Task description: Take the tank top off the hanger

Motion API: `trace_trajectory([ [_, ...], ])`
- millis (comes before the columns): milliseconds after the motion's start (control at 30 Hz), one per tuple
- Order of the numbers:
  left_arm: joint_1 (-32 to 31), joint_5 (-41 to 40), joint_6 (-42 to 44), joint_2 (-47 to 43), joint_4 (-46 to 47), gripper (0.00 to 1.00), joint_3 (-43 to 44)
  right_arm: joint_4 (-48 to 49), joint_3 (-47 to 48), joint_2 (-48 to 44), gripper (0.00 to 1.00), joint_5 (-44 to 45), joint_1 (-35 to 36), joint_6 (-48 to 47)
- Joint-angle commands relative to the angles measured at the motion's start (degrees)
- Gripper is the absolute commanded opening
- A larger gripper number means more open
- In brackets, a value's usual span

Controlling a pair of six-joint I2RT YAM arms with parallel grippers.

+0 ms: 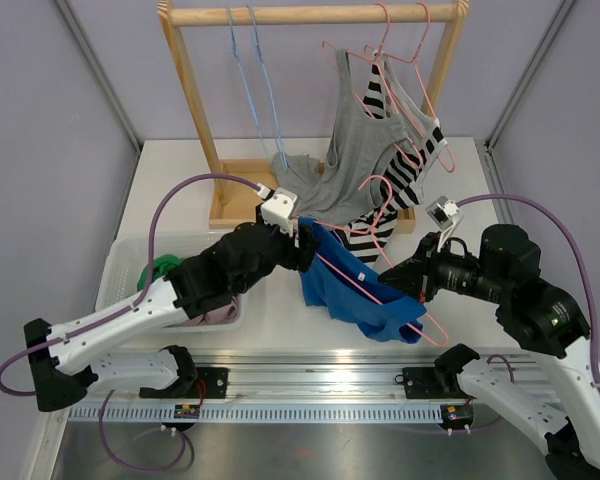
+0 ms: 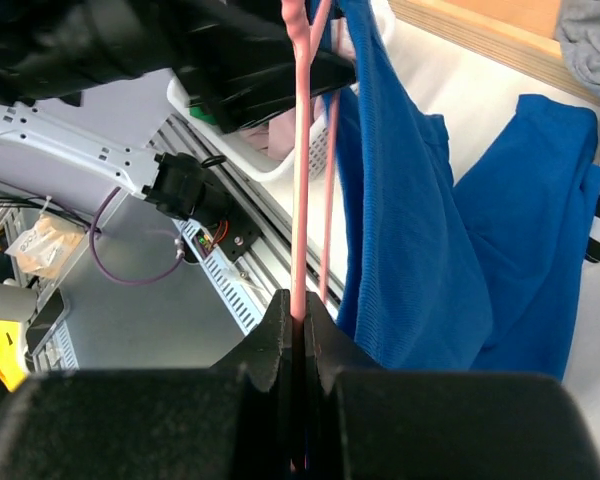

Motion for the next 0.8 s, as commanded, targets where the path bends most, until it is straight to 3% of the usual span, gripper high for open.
trace_trajectory([
  [0, -0.2, -8.9, 1.7, 1.6, 4.5, 0.65, 2.9, 4.7, 1.6, -0.7, 0.0, -3.1, -0.1, 0.4],
  [33, -0.2, -9.1, 1.6, 1.8, 4.5, 0.47, 2.7, 4.4, 1.7, -0.8, 0.0, -2.4, -0.1, 0.2],
  [167, -0.2, -9.9, 1.1, 1.7, 4.5, 0.15, 2.2, 2.2, 1.4, -1.1, 0.0, -0.4, -0.1, -1.4],
  [300, -0.2, -19.0, -1.4, 0.1, 1.6, 0.0, 2.2, 0.0, 0.0, -1.0, 0.0, 1.2, 0.0, -4.3],
  [400, 0.0, -28.9, -7.4, -1.0, -4.3, 0.0, 2.9, -1.6, -1.4, -1.8, 0.0, -1.0, 0.0, -8.1],
  [500, 2.4, -33.0, -14.1, -1.6, -12.3, 0.0, 4.3, -1.4, -2.8, -3.4, 0.0, -5.7, -0.1, -10.0],
  [633, 9.1, -30.3, -19.5, -2.7, -19.6, 0.0, 4.0, -0.1, -3.7, -6.8, 0.0, -8.7, 0.0, -11.9],
  [767, 12.1, -24.7, -20.0, -4.3, -19.8, 0.0, 2.7, 2.2, -4.1, -10.7, 0.0, -7.6, 0.0, -14.2],
])
